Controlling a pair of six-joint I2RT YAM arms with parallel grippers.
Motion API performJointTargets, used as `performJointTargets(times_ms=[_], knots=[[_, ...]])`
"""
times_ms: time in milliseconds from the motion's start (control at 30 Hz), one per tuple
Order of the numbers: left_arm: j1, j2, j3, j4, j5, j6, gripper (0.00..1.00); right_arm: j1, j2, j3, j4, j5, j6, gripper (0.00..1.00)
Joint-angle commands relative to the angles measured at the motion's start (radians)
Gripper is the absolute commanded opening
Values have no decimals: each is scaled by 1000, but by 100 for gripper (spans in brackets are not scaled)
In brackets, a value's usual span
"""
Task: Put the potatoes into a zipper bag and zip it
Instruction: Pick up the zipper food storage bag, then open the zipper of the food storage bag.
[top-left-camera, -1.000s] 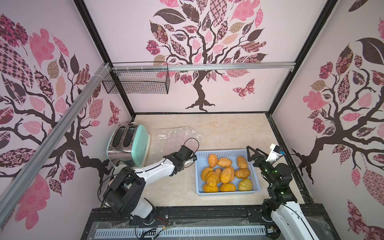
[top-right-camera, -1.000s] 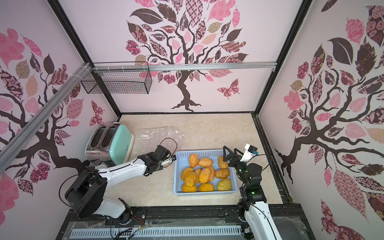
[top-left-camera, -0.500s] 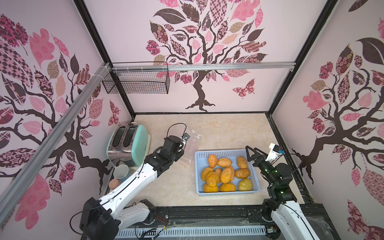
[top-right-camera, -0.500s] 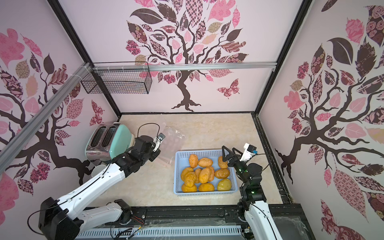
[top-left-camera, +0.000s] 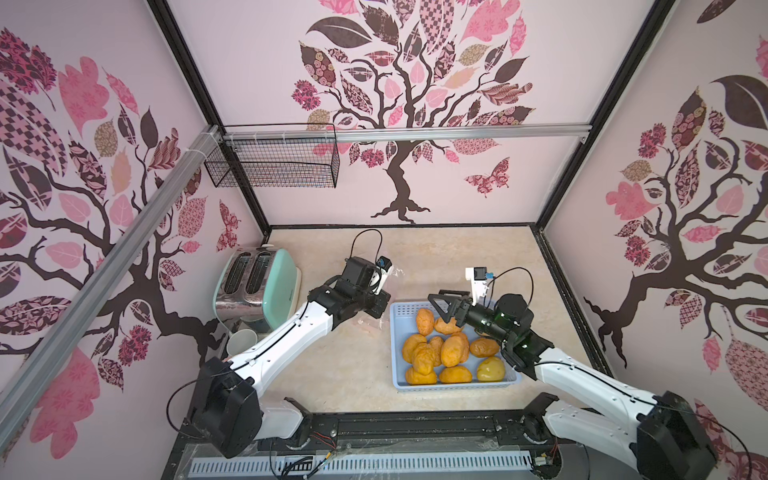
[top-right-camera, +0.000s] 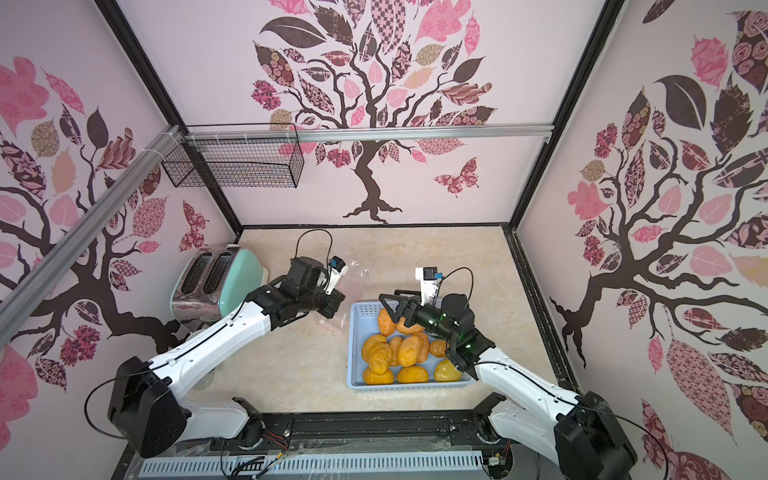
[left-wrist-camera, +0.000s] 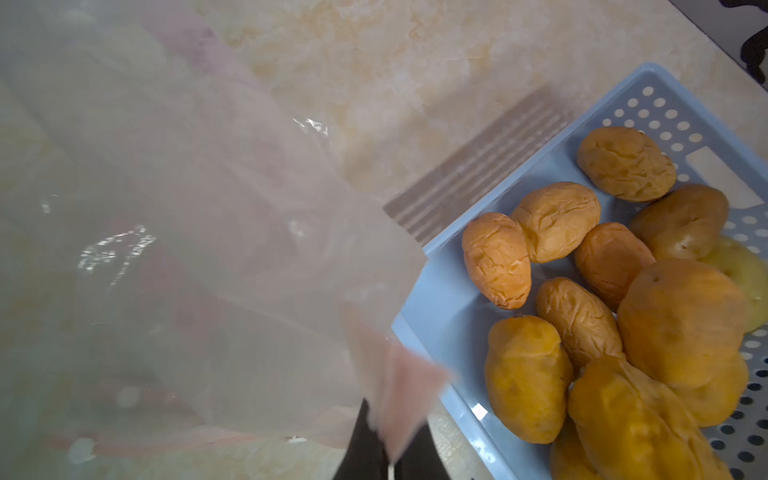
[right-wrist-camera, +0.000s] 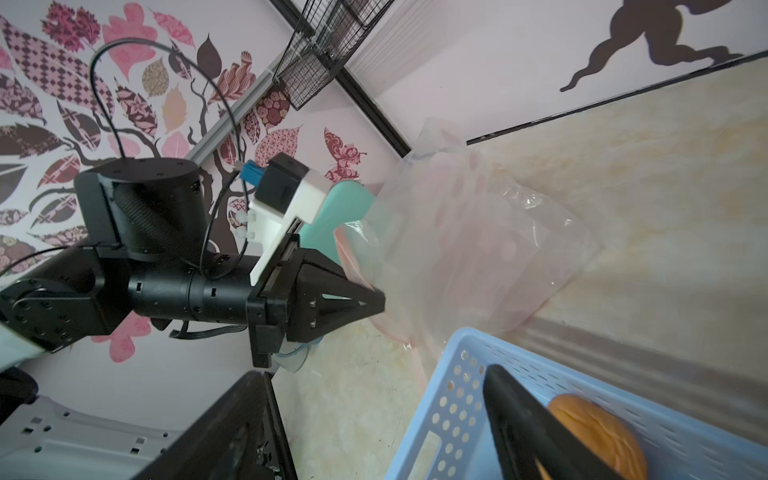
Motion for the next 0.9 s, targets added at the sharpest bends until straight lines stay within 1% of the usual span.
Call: performJointTargets(times_ms=[0,33,133,233,333,467,600,867], knots=[[7,21,73,11,149,-58,10,8,103,47,82,19,-25,78],[9,31,83,11,165,-60,13,10,136,61,84,18,-25,76],[11,55,99,8,176,-44,18,13,210,90,116,9,-19,72],[13,80,110,-4,160,-33,22,16,278,94,186,13,2,69],[12,98,115,-4,158,-26,24,23,347,110,224,-22,22,66],[14,115,119,-7,146,-25,20,38,400,125,267,-43,44,65],[14,123,119,-10,144,-30,12,44,427,130,283,-40,44,64],[14,122,114,-8,154,-33,7,64,505,178,249,-21,44,57]])
